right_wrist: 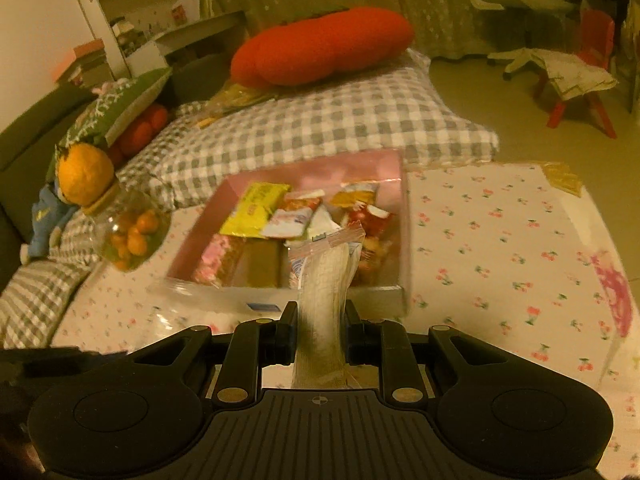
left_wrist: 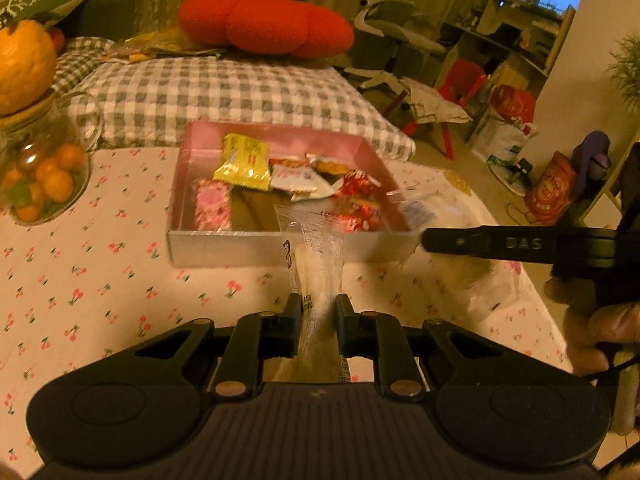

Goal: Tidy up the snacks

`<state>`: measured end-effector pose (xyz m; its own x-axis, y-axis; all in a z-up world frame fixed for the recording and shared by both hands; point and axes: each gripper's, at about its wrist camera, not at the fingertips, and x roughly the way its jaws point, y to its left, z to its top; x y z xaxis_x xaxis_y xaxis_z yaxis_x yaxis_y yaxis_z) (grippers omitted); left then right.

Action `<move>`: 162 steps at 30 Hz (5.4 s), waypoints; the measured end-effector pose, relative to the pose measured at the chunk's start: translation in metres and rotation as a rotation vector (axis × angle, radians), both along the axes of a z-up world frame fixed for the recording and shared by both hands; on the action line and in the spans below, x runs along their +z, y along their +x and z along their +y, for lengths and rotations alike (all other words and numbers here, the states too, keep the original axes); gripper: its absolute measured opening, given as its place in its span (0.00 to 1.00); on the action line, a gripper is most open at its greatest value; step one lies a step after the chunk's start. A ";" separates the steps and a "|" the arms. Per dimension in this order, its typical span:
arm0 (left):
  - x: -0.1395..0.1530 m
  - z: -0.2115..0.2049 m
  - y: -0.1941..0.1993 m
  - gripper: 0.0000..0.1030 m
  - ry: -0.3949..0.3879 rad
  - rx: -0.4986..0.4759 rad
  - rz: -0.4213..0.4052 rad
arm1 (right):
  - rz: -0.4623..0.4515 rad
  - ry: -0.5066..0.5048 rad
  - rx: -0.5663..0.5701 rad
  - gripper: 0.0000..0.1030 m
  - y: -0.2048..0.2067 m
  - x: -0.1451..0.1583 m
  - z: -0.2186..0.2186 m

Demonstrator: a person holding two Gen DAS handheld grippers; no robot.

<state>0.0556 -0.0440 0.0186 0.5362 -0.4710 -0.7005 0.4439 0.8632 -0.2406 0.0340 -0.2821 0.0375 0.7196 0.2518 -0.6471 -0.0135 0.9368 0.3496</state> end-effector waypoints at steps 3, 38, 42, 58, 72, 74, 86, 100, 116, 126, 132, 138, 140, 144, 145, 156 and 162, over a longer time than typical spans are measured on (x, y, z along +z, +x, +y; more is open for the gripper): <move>0.004 -0.006 0.007 0.15 -0.016 0.014 -0.010 | -0.020 0.019 0.004 0.20 0.008 0.004 0.003; -0.038 -0.047 0.137 0.15 -0.088 0.234 0.132 | -0.029 0.130 -0.055 0.22 0.101 -0.035 -0.023; -0.040 -0.047 0.139 0.18 -0.080 0.226 0.125 | -0.047 0.146 -0.071 0.25 0.102 -0.032 -0.025; -0.012 -0.035 0.105 0.73 0.002 0.186 0.014 | -0.019 0.165 -0.112 0.63 0.082 -0.013 -0.027; 0.004 -0.008 0.048 0.97 0.105 0.188 -0.004 | 0.014 0.070 -0.116 0.77 0.029 0.007 -0.012; 0.006 -0.006 0.040 0.98 0.129 0.189 -0.008 | 0.026 0.054 -0.110 0.78 0.022 0.008 -0.008; 0.014 0.002 -0.001 0.99 0.212 0.222 -0.008 | 0.054 -0.038 -0.093 0.82 -0.018 0.024 0.019; 0.023 0.011 -0.036 1.00 0.186 0.294 0.051 | 0.008 -0.182 -0.063 0.88 -0.064 0.038 0.033; 0.026 0.004 -0.052 0.99 0.294 0.308 -0.039 | 0.012 -0.285 -0.032 0.89 -0.082 0.038 0.047; 0.027 0.003 -0.056 0.99 0.290 0.325 -0.048 | 0.030 -0.289 0.004 0.89 -0.082 0.033 0.056; 0.027 0.002 -0.056 0.99 0.295 0.325 -0.052 | 0.035 -0.284 -0.004 0.90 -0.081 0.032 0.056; 0.027 0.002 -0.057 0.99 0.295 0.326 -0.052 | 0.030 -0.284 -0.005 0.90 -0.081 0.033 0.056; 0.027 0.002 -0.057 0.99 0.296 0.327 -0.053 | 0.032 -0.284 -0.005 0.90 -0.081 0.032 0.056; 0.026 0.002 -0.057 0.99 0.298 0.329 -0.052 | 0.028 -0.293 0.000 0.90 -0.081 0.033 0.057; 0.026 0.002 -0.057 0.99 0.299 0.329 -0.053 | 0.027 -0.295 0.001 0.90 -0.081 0.033 0.058; 0.026 0.002 -0.057 0.99 0.302 0.329 -0.052 | 0.026 -0.295 0.000 0.90 -0.081 0.033 0.059; 0.027 0.002 -0.057 0.99 0.303 0.327 -0.050 | 0.028 -0.293 0.000 0.90 -0.081 0.033 0.058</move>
<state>-0.0014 -0.0420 0.0457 0.6593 -0.0485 -0.7503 0.1407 0.9882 0.0599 -0.0474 -0.2239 0.0701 0.7003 0.0507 -0.7121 -0.0072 0.9979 0.0640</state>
